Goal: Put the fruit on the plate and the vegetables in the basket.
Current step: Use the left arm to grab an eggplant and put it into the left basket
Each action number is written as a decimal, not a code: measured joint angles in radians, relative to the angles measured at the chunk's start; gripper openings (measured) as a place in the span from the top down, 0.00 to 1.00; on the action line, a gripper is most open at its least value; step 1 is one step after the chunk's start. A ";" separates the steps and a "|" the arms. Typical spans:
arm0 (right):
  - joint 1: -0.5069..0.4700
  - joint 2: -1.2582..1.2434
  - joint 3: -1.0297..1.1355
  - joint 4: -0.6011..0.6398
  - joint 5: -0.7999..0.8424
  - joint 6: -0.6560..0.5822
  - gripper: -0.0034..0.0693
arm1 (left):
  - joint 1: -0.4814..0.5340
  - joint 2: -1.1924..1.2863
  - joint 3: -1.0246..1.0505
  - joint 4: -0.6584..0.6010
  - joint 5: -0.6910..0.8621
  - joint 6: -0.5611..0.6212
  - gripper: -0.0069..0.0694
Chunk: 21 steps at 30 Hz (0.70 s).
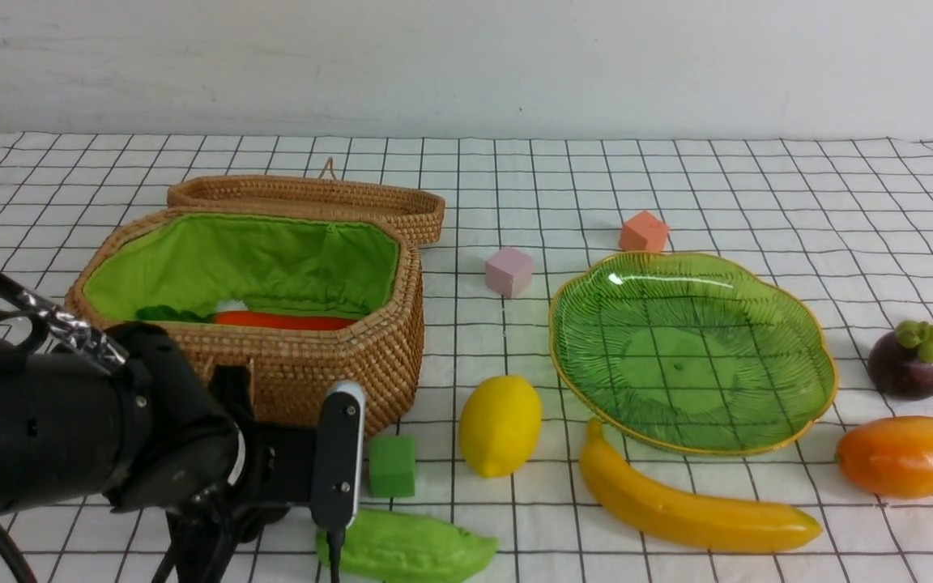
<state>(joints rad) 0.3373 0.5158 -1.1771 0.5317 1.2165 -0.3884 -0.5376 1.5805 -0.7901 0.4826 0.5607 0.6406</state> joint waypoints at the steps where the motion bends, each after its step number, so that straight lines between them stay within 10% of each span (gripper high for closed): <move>1: 0.000 0.000 0.000 0.000 0.000 0.000 0.66 | -0.014 -0.011 0.003 -0.019 0.035 -0.004 0.82; 13: 0.000 0.000 0.000 -0.001 -0.032 0.000 0.66 | -0.083 -0.054 0.020 -0.069 0.112 -0.009 0.88; 21: 0.000 0.000 0.000 0.000 -0.031 0.000 0.66 | -0.081 -0.169 0.020 -0.065 0.215 -0.011 0.49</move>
<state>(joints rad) 0.3373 0.5158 -1.1771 0.5316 1.1852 -0.3884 -0.6189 1.4115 -0.7705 0.4180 0.7753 0.6296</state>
